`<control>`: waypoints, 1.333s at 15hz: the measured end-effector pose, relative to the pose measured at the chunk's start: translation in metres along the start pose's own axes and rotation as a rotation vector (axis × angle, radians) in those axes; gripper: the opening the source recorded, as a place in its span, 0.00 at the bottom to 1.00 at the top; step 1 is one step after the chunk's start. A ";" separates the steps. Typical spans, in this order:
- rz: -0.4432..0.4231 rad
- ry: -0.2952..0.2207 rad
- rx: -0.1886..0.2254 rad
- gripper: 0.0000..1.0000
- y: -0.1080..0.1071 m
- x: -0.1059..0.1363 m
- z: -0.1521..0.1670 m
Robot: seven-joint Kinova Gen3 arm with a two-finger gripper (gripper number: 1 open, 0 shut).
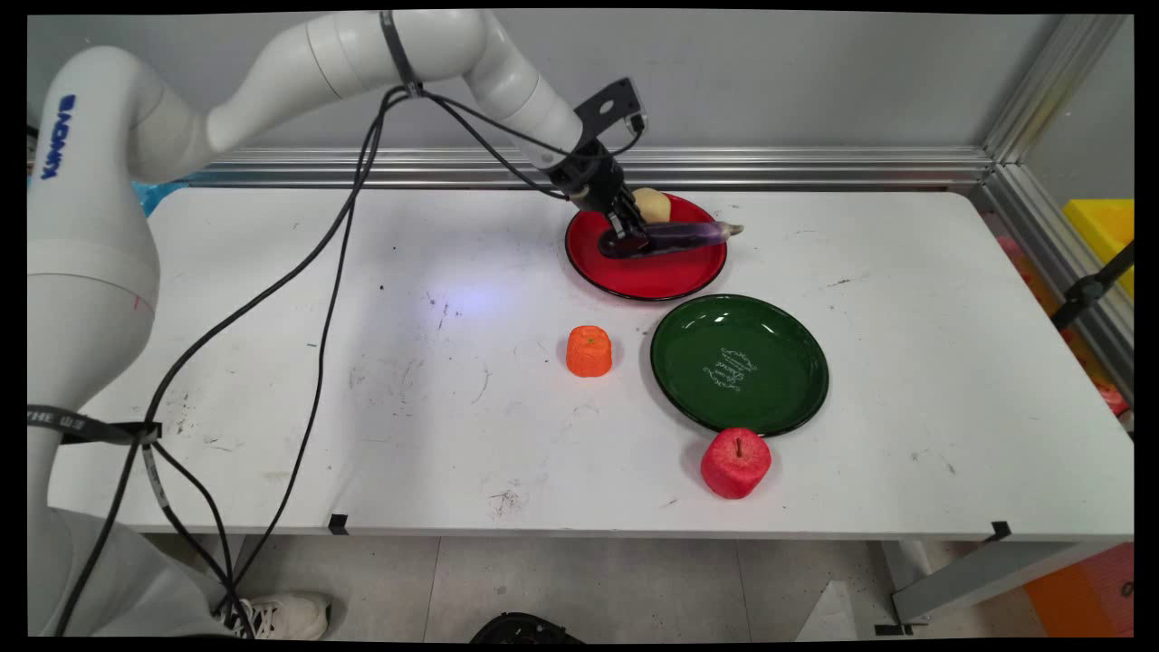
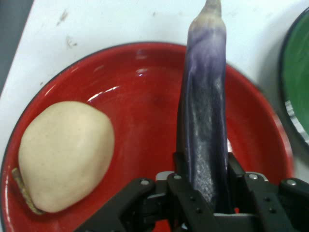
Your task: Place the picked object on the table
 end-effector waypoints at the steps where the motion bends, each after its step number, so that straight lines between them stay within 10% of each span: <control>1: -0.006 0.001 -0.002 0.00 0.004 0.002 -0.006; 20: -0.040 -0.178 -0.029 0.00 0.083 -0.085 -0.091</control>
